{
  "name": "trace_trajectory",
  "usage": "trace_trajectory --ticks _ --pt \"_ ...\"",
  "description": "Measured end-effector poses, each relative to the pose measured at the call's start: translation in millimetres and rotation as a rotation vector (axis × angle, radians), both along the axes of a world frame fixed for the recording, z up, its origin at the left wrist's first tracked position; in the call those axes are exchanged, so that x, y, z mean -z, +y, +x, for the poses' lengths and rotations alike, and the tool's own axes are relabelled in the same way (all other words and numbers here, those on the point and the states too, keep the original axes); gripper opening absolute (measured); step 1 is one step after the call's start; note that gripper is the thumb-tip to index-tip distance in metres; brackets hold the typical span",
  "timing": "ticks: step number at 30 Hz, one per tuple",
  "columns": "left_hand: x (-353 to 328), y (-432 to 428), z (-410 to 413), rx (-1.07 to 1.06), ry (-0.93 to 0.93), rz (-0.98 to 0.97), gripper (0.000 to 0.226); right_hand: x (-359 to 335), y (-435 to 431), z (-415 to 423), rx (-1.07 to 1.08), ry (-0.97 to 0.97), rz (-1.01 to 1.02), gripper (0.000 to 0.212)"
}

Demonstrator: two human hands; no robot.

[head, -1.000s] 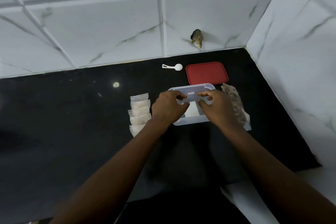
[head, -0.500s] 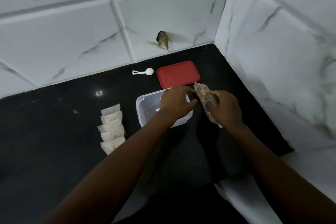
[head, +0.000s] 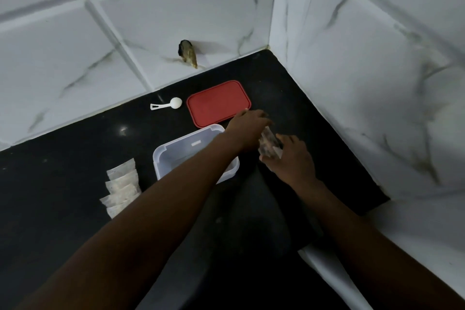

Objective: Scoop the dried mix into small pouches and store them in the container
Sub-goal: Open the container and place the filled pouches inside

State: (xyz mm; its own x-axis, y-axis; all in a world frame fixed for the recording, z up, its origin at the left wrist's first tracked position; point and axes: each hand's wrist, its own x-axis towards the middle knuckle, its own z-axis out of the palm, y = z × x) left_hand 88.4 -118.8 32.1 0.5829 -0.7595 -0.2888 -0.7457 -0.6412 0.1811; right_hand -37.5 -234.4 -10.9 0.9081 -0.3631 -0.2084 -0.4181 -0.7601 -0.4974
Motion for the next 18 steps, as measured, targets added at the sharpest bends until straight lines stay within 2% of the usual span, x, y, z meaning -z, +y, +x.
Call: trace_trajectory --ticks 7,11,18 --pt "7.7 -13.1 26.1 0.217 -0.063 0.246 0.075 14.4 -2.8 -2.0 0.016 0.012 0.023 0.072" --pt "10.0 -13.1 33.1 0.236 -0.094 0.231 0.070 15.4 -7.8 1.2 0.029 -0.020 0.063 0.059" --pt "19.7 -5.0 36.0 0.228 -0.155 0.270 0.065 13.5 -12.5 8.1 0.048 -0.036 0.031 0.059"
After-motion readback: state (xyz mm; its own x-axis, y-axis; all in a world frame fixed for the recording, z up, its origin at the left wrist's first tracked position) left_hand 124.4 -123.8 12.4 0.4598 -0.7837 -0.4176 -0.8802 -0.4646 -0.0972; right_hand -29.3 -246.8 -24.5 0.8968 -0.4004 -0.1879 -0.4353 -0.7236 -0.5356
